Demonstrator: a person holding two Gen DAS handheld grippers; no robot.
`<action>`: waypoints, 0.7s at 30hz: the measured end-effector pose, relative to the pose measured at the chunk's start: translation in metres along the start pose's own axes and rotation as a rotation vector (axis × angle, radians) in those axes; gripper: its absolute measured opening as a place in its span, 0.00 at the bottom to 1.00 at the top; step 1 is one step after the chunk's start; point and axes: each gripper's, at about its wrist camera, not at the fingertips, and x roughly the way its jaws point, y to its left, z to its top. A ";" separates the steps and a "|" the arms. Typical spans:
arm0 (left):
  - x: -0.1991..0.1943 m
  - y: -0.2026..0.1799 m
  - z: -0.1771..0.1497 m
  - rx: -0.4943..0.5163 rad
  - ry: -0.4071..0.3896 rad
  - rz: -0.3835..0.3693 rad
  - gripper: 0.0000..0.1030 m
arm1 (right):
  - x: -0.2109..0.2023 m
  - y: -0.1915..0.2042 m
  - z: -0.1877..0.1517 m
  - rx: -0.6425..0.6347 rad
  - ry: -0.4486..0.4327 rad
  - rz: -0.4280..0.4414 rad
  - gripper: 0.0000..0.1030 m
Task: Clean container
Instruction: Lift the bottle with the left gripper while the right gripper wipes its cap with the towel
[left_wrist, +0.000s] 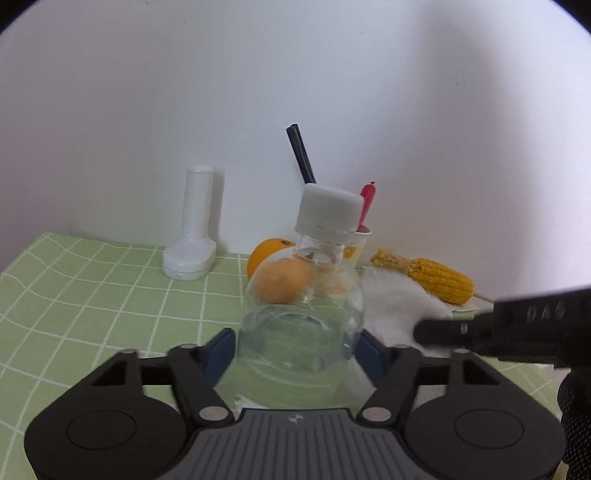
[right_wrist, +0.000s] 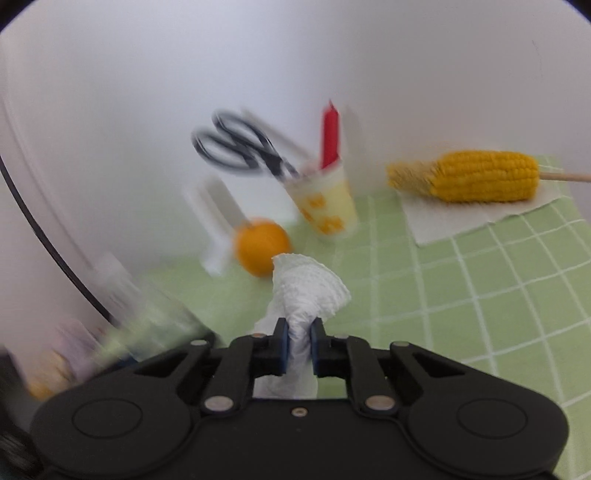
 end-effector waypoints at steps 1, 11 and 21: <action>-0.002 0.000 -0.001 -0.003 0.000 0.000 0.63 | -0.004 0.004 0.003 0.004 -0.005 0.024 0.12; -0.044 -0.020 -0.021 0.014 0.013 -0.016 0.63 | -0.037 0.051 -0.011 -0.048 0.034 0.221 0.12; -0.066 -0.024 -0.029 0.031 -0.003 0.019 0.60 | -0.061 0.076 -0.029 -0.095 0.120 0.257 0.12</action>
